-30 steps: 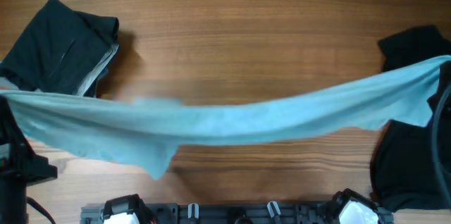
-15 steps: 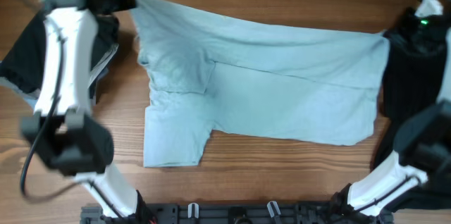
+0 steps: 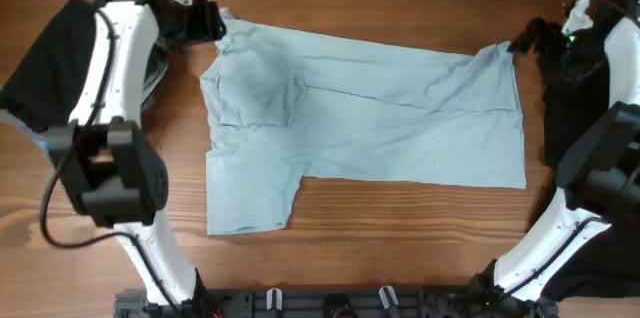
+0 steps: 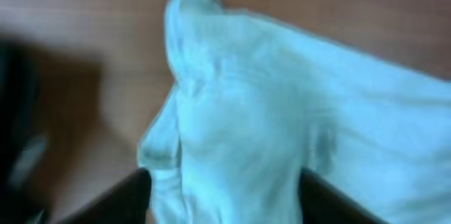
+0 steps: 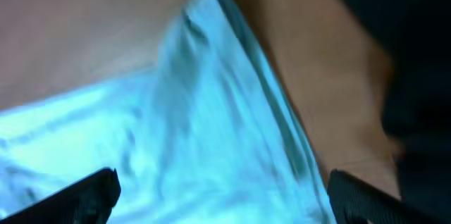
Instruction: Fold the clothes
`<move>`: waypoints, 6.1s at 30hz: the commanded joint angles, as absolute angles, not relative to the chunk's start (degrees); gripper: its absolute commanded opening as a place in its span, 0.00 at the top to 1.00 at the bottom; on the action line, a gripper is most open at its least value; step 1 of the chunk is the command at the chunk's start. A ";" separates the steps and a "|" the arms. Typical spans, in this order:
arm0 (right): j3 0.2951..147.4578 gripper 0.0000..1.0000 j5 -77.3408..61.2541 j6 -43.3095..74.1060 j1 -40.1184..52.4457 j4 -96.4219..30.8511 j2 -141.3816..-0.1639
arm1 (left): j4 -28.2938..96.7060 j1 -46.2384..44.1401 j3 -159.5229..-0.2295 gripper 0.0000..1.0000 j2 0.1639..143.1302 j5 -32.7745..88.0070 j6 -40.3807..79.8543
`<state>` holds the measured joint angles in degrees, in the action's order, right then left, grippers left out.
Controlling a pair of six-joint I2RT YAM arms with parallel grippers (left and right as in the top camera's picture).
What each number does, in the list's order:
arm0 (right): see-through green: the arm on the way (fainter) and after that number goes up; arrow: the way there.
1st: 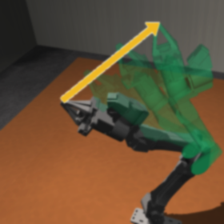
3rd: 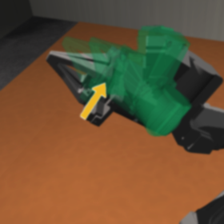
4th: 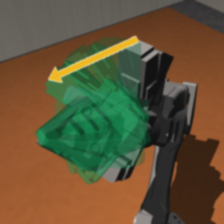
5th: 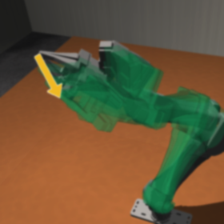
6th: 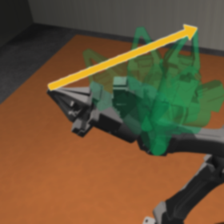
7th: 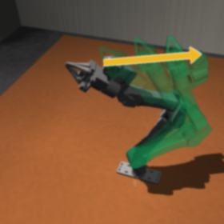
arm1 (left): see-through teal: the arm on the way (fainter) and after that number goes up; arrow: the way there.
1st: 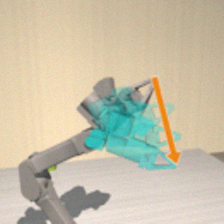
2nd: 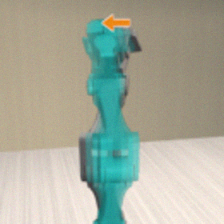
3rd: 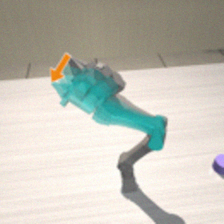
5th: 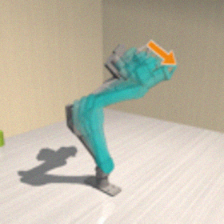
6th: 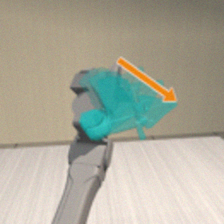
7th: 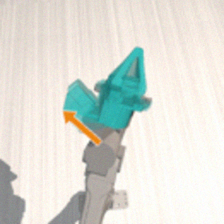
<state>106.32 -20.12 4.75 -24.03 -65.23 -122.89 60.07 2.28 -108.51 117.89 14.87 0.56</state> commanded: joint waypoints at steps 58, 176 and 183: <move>62.24 0.96 -10.55 11.99 -33.71 -56.14 -108.51 | 56.86 4.71 -48.36 0.85 101.56 10.96 20.64; 71.68 0.25 -10.81 7.27 -30.79 -50.81 -106.72 | 59.27 10.39 -83.09 0.18 103.68 15.35 0.19; 70.89 0.39 -18.59 -1.56 -30.85 -52.05 -109.49 | 59.44 10.39 -84.25 0.20 103.70 18.85 0.19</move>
